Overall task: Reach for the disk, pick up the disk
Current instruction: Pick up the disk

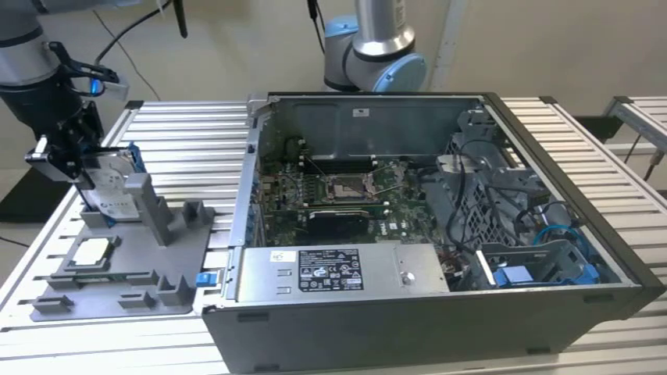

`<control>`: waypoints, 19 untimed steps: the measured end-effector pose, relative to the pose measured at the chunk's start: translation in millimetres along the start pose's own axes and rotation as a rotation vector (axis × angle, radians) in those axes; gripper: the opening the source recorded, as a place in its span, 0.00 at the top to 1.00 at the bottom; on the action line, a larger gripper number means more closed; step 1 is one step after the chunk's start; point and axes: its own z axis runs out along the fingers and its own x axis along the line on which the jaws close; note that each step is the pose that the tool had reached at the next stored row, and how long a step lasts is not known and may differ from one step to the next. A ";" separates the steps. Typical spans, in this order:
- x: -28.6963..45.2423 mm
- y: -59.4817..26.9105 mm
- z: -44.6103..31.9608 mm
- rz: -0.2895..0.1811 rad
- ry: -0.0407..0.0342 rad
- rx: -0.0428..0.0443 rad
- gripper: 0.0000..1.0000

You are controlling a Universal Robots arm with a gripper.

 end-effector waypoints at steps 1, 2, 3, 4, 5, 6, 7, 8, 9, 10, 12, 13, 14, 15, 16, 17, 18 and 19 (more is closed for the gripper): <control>0.0 0.0 0.7 0.000 -0.0034 -0.0002 1.00; 0.0 0.0 1.4 0.000 -0.0068 -0.0003 1.00; 0.0 0.0 2.2 0.000 -0.0102 -0.0002 1.00; 0.0 0.0 3.1 0.000 -0.0128 -0.0002 1.00; 0.0 0.0 3.9 -0.001 -0.0146 -0.0003 1.00; 0.0 0.0 4.8 -0.001 -0.0157 -0.0004 1.00; 0.1 0.0 5.7 -0.001 -0.0160 -0.0013 1.00; 0.1 -0.1 6.5 -0.001 -0.0160 -0.0033 1.00; 0.2 -0.1 7.2 0.000 -0.0159 -0.0060 1.00; 0.2 -0.1 8.1 0.000 -0.0159 -0.0090 1.00; 0.3 -0.1 10.0 0.000 -0.0158 -0.0122 1.00; 0.3 -0.1 10.9 0.000 -0.0163 -0.0124 1.00; 0.4 0.0 11.6 0.000 -0.0168 -0.0129 1.00; 0.4 0.0 12.2 0.000 -0.0175 -0.0132 1.00; 0.5 0.0 12.8 0.000 -0.0184 -0.0134 1.00; 0.5 0.0 13.2 0.000 -0.0192 -0.0135 1.00; 0.5 0.0 13.3 0.000 -0.0204 -0.0134 1.00; 0.5 -0.1 13.4 0.000 -0.0206 -0.0132 1.00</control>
